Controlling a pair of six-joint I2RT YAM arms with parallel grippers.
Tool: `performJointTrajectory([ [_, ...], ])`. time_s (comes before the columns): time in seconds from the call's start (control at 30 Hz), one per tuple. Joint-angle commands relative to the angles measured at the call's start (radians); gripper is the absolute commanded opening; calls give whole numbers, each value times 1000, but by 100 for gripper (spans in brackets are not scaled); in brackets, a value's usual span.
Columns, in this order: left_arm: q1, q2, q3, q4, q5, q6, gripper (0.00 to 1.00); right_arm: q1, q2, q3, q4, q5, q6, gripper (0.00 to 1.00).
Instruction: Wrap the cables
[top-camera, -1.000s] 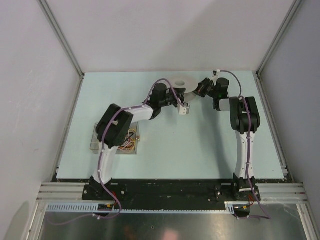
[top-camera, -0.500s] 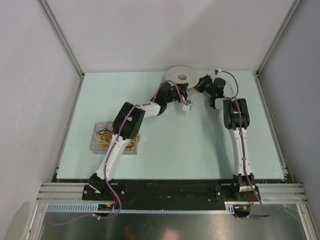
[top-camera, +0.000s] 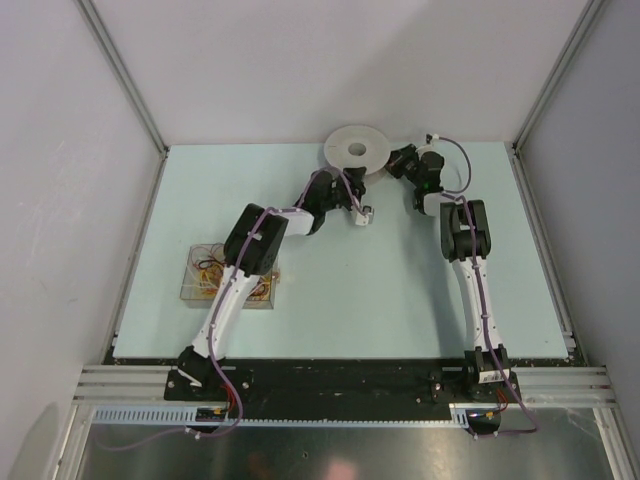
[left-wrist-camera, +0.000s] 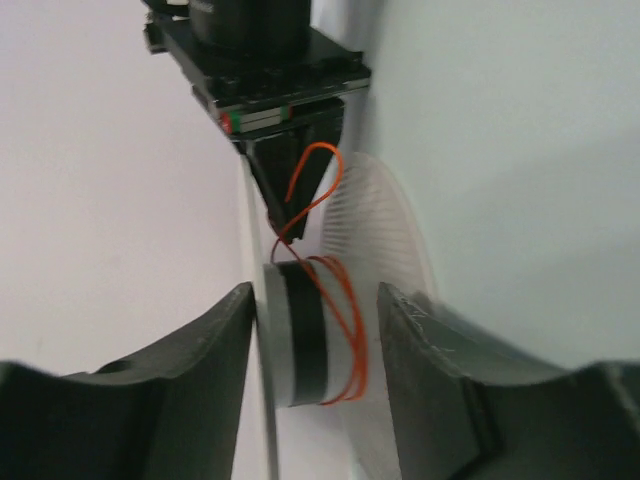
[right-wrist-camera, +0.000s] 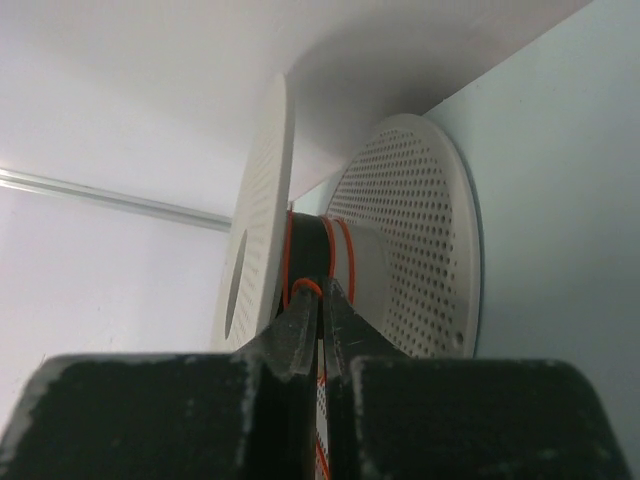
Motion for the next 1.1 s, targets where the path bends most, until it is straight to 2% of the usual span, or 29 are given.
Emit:
performJointTrajectory([
  [0.0, -3, -120, -105, 51, 65, 17, 60, -8, 24, -12, -91, 55, -32, 3],
  [0.13, -12, -182, -208, 58, 99, 31, 68, -20, -26, -94, -96, 47, -29, 11],
  [0.27, -23, -234, -291, 82, 113, 31, 71, -34, -75, -176, -85, 44, -18, 27],
  [0.37, -29, -272, -339, 106, 114, 17, 72, -48, -123, -248, -76, 43, -18, 34],
  [0.8, -44, -368, -479, 194, 92, -7, 72, -147, -318, -452, -188, 61, -107, 34],
  [1.07, -52, -483, -570, 226, 110, -55, 73, -225, -481, -576, -271, 24, -227, 34],
])
